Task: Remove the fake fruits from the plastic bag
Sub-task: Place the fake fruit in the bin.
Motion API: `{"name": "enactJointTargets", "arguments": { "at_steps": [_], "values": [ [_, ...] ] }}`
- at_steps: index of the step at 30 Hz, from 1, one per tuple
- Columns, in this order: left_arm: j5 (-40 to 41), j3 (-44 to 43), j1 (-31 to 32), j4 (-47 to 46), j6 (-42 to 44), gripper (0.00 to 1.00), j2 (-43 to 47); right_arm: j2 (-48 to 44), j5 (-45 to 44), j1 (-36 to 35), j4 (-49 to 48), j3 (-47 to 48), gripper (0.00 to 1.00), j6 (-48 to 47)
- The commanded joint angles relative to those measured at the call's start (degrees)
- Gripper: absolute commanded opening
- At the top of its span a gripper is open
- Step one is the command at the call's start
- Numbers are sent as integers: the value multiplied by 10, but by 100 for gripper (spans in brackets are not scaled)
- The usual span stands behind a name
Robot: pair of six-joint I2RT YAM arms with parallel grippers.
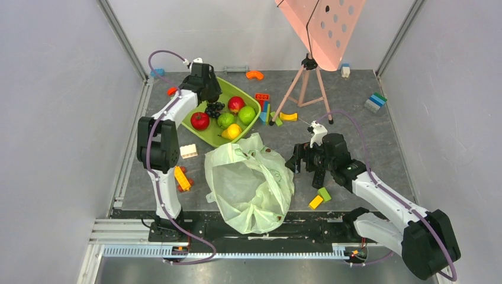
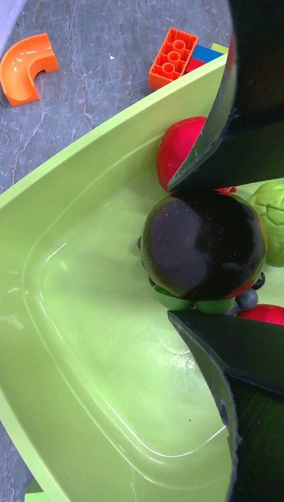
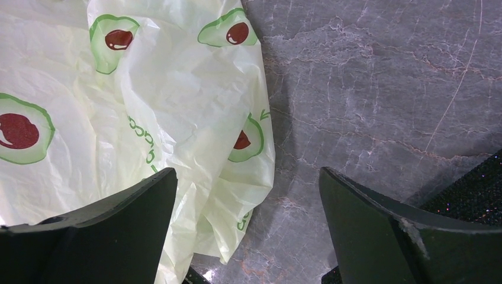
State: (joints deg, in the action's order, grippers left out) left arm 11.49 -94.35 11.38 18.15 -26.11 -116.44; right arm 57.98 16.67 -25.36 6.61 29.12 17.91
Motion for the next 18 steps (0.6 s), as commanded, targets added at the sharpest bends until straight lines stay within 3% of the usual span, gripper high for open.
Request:
{"name": "enactJointTargets", "arguments": {
  "at_steps": [1,18],
  "values": [
    [12,-31,0,-12,15,66,-16,5,2,1,-7,14,93,-10],
    [-1,-32,-2,-11,23,85,-34,2,-1,1,4,18,98,-20]
  ]
}}
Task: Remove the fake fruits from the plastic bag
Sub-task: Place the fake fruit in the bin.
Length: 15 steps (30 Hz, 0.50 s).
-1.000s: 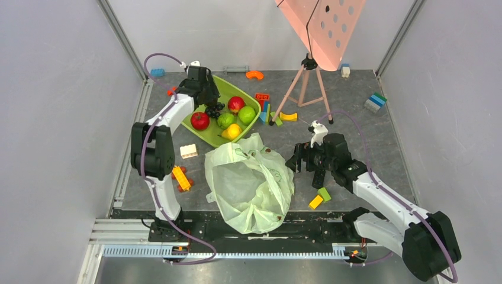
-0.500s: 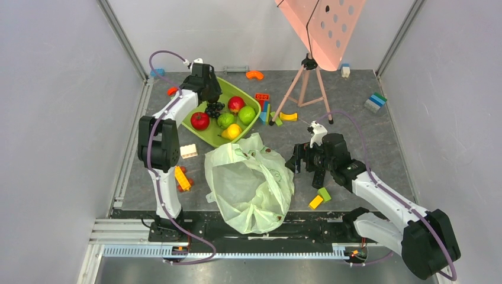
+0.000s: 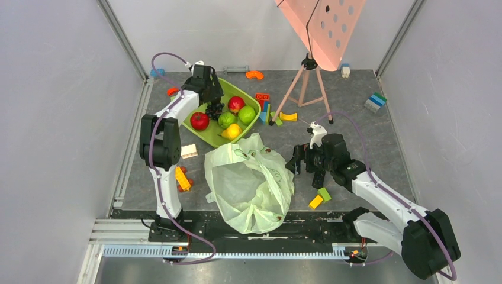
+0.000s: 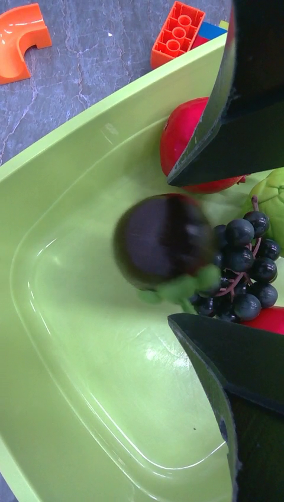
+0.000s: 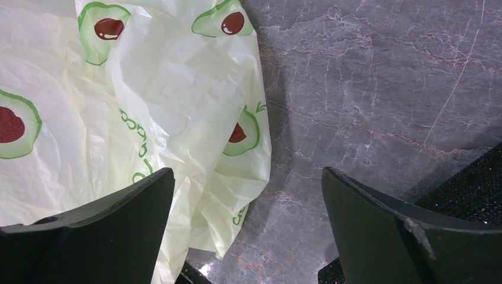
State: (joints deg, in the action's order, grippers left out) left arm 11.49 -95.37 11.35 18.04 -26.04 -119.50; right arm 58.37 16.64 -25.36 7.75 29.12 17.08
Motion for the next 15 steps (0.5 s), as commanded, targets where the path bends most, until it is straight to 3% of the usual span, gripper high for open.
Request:
{"name": "enactJointTargets", "arguments": {
  "at_steps": [1,15],
  "values": [
    [2,-21,-2,-8,22,87,-3,-3,0,1,-7,19,98,-11],
    [-10,-17,-2,18,22,92,52,-18,-13,1,8,28,98,-26]
  ]
}}
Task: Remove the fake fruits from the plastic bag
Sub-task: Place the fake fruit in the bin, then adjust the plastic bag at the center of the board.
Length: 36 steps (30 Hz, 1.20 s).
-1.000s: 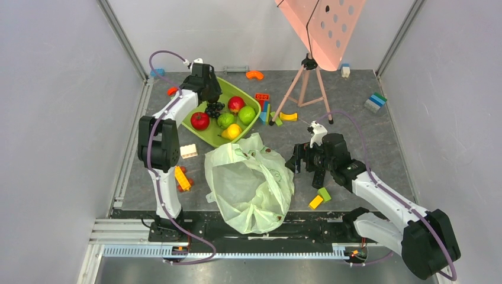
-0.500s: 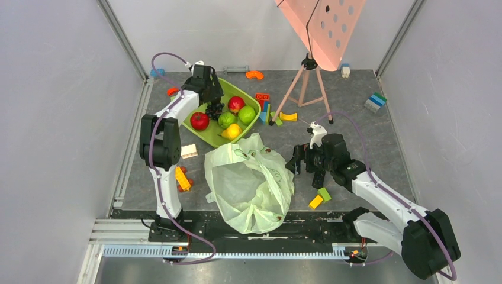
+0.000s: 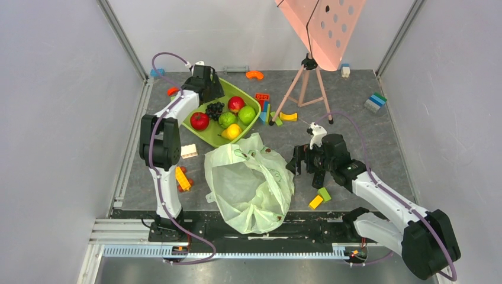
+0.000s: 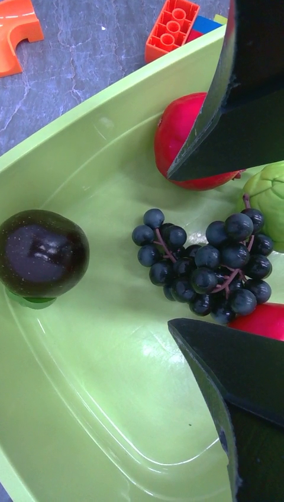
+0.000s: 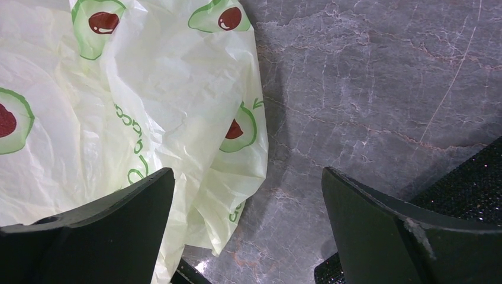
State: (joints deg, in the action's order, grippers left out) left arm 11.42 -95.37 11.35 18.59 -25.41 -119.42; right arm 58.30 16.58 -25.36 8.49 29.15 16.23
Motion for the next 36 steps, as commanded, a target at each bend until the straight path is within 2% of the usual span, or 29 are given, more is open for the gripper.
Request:
{"name": "enactJointTargets", "arguments": {
  "at_steps": [1,6,12,16,19,29,36],
  "values": [
    [-11,-16,-2,18,14,92,61,-22,-18,1,3,31,98,-21],
    [-19,7,-2,45,0,99,131,-59,-10,1,3,45,98,-64],
    [-65,31,-4,92,-36,100,204,-130,44,0,-25,40,98,-101],
    [-75,73,-5,96,-58,100,263,-156,137,0,-40,35,98,-110],
    [-92,111,-5,95,-73,100,314,-173,163,0,-66,16,98,-97],
    [-136,248,-4,117,-99,100,504,-210,45,0,-47,-19,98,-85],
    [-134,317,-4,179,-69,100,619,-231,-22,0,-23,-40,98,-78]
  ]
}}
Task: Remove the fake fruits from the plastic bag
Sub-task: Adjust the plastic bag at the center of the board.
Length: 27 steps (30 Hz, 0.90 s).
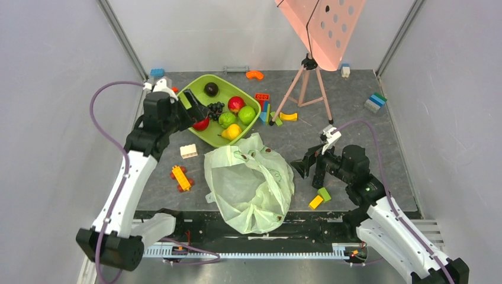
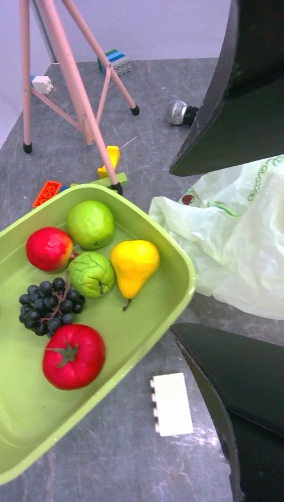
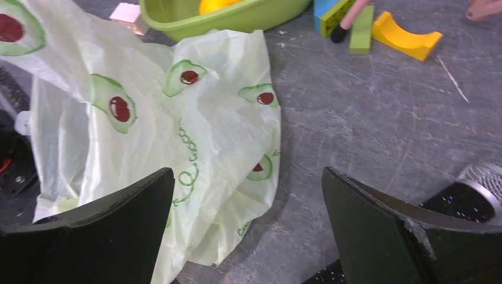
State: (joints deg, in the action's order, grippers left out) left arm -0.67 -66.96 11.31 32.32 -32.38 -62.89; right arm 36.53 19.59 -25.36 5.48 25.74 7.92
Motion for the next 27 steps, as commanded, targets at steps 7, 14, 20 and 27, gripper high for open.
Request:
{"name": "enactJointTargets", "arguments": {
  "at_steps": [7,14,20,27],
  "values": [
    [24,107,-3,100,48,100,158,-44,-93,0,39,-12,98,4],
    [34,148,-3,122,61,100,200,-70,74,-25,-82,-26,98,61],
    [43,143,-3,123,67,100,203,-6,-72,-208,-109,-6,98,67],
    [51,150,-3,122,70,100,211,122,-281,-311,-89,34,98,59]
  ]
}}
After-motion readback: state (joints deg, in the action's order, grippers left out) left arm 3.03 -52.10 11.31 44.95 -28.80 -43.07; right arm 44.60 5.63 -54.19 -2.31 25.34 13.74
